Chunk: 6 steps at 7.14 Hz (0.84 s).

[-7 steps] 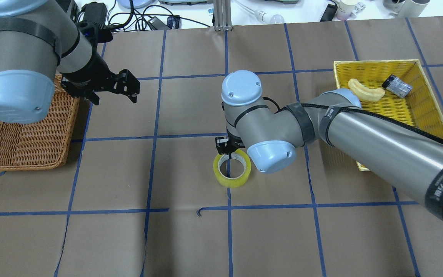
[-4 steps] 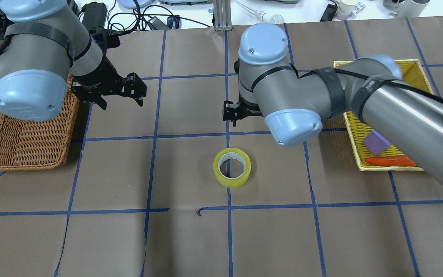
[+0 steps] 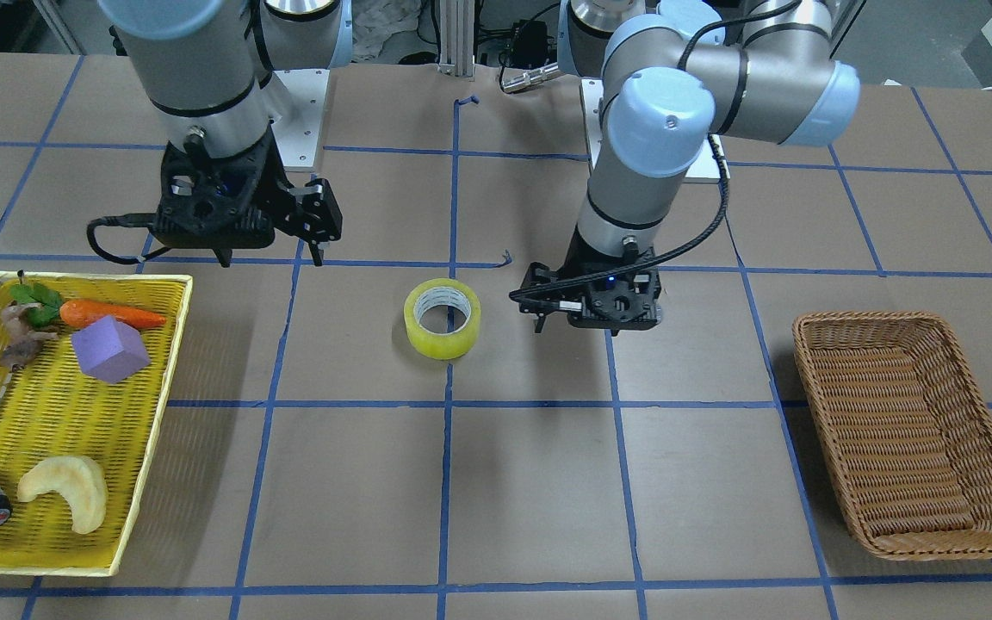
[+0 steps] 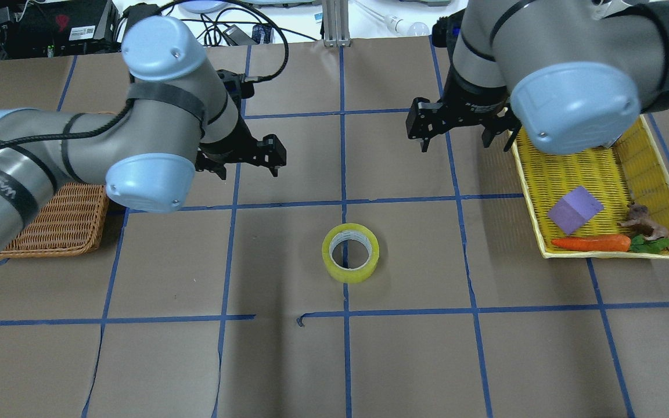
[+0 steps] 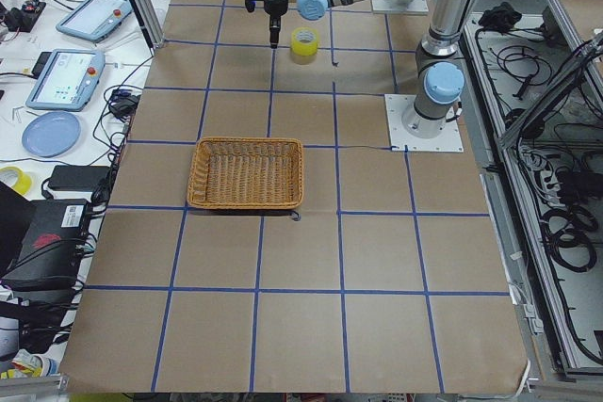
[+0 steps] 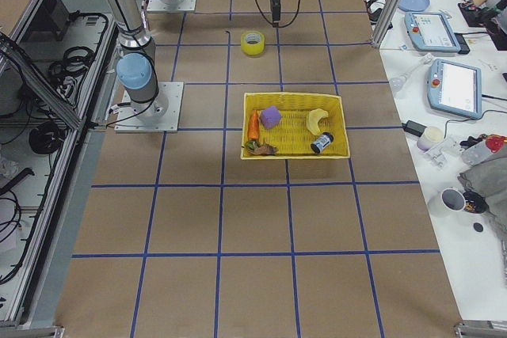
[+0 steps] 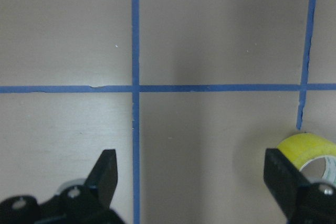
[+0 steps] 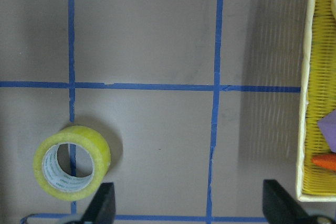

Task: Transfer tape with both arms
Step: 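Lower the left gripper onto the tape roll while the right arm withdraws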

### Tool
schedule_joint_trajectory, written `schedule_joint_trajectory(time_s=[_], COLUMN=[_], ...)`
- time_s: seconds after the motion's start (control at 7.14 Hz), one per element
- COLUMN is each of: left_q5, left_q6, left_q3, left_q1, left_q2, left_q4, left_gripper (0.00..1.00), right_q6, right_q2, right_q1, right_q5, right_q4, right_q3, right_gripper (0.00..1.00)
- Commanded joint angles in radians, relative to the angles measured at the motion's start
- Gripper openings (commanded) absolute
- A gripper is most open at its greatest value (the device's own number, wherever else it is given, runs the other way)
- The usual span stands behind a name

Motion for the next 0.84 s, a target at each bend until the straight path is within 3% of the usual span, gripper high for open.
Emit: schedule_joint_trajectory(time_s=[0.0, 0.7], left_q5=[-0.056, -0.064], left_q6=[-0.088, -0.136], left_q3=[-0.059, -0.094], left_q1=[-0.094, -0.185], left_q2=[-0.08, -0.171], left_q4=[0.111, 0.138], left_gripper=[1.0, 1.0], right_q6=[-0.04, -0.041], right_q2=[-0.013, -0.015], right_q1=[-0.031, -0.051], right_q5=[0.03, 0.021], right_q4=[0.082, 0.083], right_q3=[-0.053, -0.053], right_gripper=[1.0, 1.0])
